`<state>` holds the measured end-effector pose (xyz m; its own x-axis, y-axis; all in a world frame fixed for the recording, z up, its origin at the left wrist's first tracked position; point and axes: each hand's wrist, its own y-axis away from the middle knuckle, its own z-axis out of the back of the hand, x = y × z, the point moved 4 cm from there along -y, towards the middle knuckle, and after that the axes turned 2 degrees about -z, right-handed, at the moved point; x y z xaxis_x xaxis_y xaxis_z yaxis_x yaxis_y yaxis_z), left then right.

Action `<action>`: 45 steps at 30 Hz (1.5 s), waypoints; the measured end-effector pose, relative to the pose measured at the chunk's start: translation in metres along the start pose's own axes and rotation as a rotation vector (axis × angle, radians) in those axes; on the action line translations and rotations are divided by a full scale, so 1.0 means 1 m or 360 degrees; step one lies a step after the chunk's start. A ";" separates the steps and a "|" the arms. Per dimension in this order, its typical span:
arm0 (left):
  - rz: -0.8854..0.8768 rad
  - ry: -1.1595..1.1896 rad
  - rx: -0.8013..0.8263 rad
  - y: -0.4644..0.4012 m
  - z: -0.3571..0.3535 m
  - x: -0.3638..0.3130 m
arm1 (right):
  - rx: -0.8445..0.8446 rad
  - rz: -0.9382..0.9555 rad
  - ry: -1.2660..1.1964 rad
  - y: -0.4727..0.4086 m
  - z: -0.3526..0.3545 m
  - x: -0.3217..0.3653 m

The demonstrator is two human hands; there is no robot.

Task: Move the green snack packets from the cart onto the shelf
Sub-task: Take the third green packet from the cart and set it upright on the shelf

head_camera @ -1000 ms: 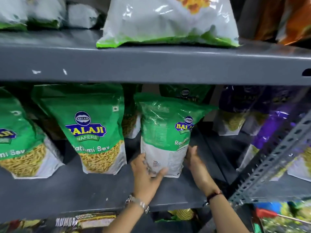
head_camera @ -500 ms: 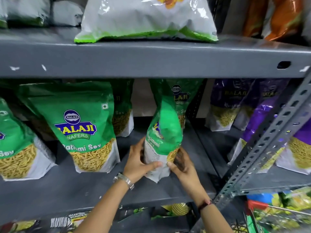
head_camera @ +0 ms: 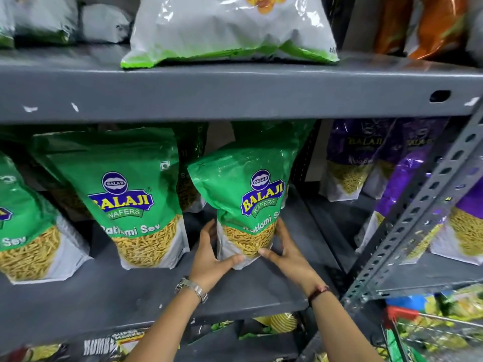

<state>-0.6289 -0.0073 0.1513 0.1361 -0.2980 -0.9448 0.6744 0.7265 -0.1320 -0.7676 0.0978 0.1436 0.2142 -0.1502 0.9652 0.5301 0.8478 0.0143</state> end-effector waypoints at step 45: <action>0.0191 -0.0265 -0.0500 0.067 0.087 0.056 | -0.0250 -0.0172 -0.0460 0.030 -0.102 -0.012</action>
<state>-0.5129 -0.0291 0.1155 0.3343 -0.2772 -0.9008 0.3946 0.9091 -0.1333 -0.6703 0.0731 0.1055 -0.0793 -0.0652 0.9947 0.6619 0.7427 0.1015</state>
